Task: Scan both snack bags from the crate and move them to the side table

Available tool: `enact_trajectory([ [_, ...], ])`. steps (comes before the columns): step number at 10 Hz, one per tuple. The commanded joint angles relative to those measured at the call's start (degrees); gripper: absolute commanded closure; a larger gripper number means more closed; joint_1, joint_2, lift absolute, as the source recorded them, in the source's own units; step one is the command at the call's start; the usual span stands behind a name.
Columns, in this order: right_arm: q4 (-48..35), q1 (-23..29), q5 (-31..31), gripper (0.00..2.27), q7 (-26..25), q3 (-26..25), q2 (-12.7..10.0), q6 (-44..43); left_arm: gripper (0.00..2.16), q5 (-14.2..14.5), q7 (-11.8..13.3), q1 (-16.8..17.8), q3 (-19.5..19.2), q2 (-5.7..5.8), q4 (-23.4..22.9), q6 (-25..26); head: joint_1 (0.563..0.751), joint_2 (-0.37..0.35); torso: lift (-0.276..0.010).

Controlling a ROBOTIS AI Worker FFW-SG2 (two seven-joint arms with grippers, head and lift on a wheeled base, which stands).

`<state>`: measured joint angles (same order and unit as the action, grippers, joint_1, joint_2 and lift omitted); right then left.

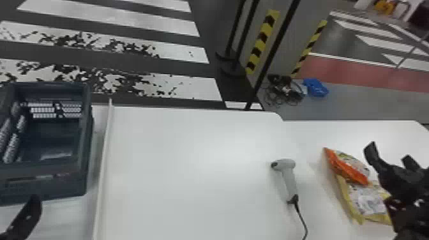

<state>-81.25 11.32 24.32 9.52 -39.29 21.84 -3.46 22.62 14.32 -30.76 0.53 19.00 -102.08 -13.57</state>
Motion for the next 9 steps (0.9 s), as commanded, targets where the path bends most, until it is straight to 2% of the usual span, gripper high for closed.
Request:
enact_trajectory([
  [1, -9.5, 3.6, -2.3, 0.05, 0.0, 3.4, -4.2, -0.1, 0.04, -0.1, -0.1, 0.0, 0.0, -0.10, -0.1, 0.0, 0.695, -0.350, -0.099],
  [3, -19.4, 7.2, -8.1, 0.05, 0.0, 12.6, -9.2, -0.6, 0.04, -0.4, -0.1, -0.2, 0.1, -0.28, -1.0, 0.2, 0.695, -0.350, -0.099],
  [4, -22.3, 8.5, -10.8, 0.05, -0.6, 17.9, -10.7, -1.3, 0.04, -0.6, -0.3, -0.4, 0.5, -0.37, -1.7, 0.2, 0.695, -0.350, -0.099],
  [5, -24.1, 9.4, -14.4, 0.06, -1.4, 22.9, -12.2, -1.3, 0.04, -0.7, -0.3, -0.4, 0.8, -0.45, -2.1, 0.5, 0.695, -0.312, -0.099],
  [6, -25.0, 11.0, -16.1, 0.06, -4.8, 27.9, -12.5, -3.8, 0.04, -1.0, -0.7, -0.4, 1.0, -0.63, -2.2, 0.9, 0.695, -0.272, -0.099],
  [7, -25.1, 12.1, -17.2, 0.06, -6.5, 31.1, -13.7, -6.4, 0.04, -1.1, -0.8, -0.4, 1.1, -0.72, -2.2, 0.9, 0.695, -0.202, -0.099],
  [8, -25.1, 12.7, -18.6, 0.06, -7.5, 33.0, -15.2, -7.3, 0.04, -1.5, -1.0, -0.3, 1.2, -0.89, -2.2, 1.1, 0.695, -0.158, -0.099],
  [9, -24.8, 13.9, -18.8, 0.06, -8.7, 34.5, -15.6, -9.4, 0.04, -1.6, -1.3, -0.2, 1.4, -0.89, -2.2, 1.1, 0.695, -0.119, -0.099],
])
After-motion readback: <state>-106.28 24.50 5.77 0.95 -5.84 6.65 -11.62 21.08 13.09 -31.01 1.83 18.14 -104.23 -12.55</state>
